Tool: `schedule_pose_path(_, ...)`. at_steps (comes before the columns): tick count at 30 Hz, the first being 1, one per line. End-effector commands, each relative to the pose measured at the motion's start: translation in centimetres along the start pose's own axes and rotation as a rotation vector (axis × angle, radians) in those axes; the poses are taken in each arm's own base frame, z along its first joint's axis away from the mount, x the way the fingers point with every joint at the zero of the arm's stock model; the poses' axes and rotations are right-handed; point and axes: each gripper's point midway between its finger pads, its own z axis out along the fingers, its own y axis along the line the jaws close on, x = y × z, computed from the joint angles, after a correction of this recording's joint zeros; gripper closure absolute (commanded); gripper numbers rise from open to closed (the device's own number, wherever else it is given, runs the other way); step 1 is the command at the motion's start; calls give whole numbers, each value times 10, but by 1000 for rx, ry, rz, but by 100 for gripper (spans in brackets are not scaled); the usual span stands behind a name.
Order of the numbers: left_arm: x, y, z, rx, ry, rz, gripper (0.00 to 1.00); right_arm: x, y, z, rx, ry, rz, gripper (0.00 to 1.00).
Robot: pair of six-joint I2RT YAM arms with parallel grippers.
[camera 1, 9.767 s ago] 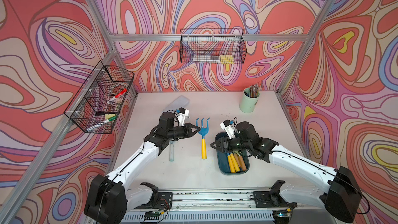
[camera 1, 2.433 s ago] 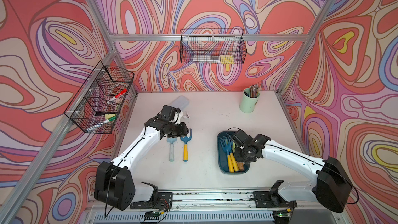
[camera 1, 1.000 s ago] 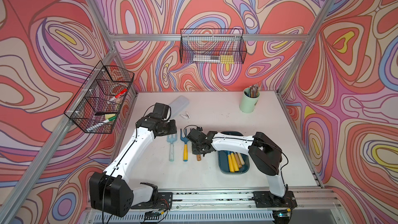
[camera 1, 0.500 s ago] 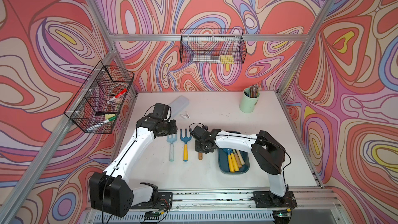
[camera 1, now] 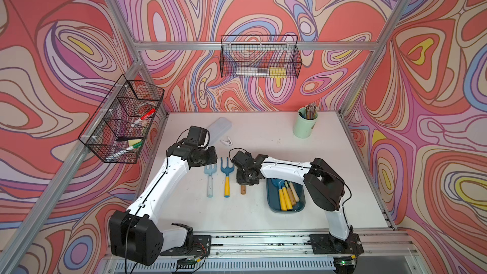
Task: Take the hand rake out of the storage box
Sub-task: Place the rake at the center of the board.
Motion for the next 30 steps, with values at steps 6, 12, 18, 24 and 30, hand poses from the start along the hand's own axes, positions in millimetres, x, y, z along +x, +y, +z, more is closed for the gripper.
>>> schedule_pose_path(6,-6,1,-6,1,-21,-6,55,23,-21,30,78,99,-1,98)
schedule_pose_path(12,-8,3,-9,-2,-27,-4,55,26,-27,32,106,108,10,96)
schedule_pose_path(18,-8,6,-10,0,-31,-12,55,35,-40,37,142,127,43,94)
schedule_pose_path(24,-9,4,-13,8,-37,-17,55,43,-48,40,154,140,83,90)
schedule_pose_path(30,-11,3,-15,13,-43,-14,55,46,-55,40,170,137,97,83)
